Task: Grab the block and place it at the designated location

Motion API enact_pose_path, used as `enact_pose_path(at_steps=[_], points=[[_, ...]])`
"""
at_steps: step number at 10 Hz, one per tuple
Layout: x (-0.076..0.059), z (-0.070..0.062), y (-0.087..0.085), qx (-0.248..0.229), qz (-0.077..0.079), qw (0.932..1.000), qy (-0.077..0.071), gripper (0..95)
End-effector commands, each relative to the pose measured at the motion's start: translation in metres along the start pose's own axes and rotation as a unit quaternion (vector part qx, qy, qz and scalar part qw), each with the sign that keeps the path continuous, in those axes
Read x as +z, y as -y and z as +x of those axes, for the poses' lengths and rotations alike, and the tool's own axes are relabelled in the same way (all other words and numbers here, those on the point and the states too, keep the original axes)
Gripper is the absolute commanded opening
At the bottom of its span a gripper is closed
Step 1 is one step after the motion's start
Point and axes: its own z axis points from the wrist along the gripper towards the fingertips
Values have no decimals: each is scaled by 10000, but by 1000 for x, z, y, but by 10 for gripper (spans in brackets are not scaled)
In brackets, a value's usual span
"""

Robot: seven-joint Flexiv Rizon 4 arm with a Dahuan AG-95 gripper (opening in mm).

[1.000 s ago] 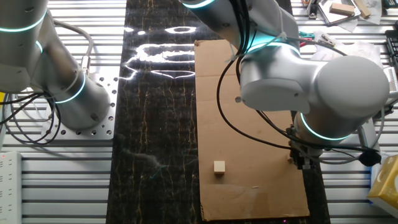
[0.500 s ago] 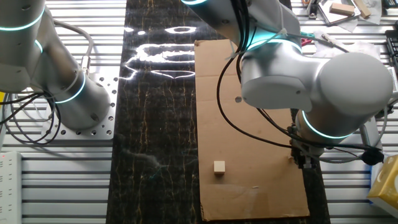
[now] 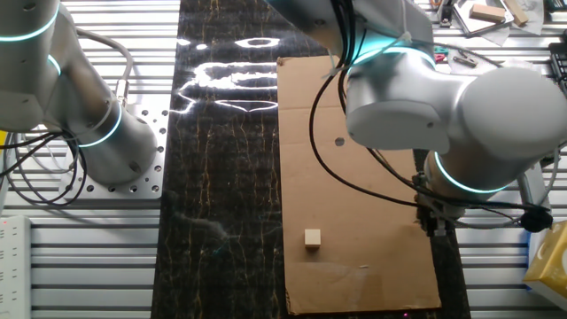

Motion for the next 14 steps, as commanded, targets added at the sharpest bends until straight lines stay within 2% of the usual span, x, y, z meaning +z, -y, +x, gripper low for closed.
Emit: enact_pose_path(at_steps=[1, 4, 8, 14], points=[[-5, 0, -11, 134, 12, 9999, -10, 0], [-9, 0, -25, 269, 14, 9996, -18, 0], [-15, 1, -33, 361, -36, 9993, -5, 0], [-24, 4, -51, 623, -28, 9980, -19, 0]])
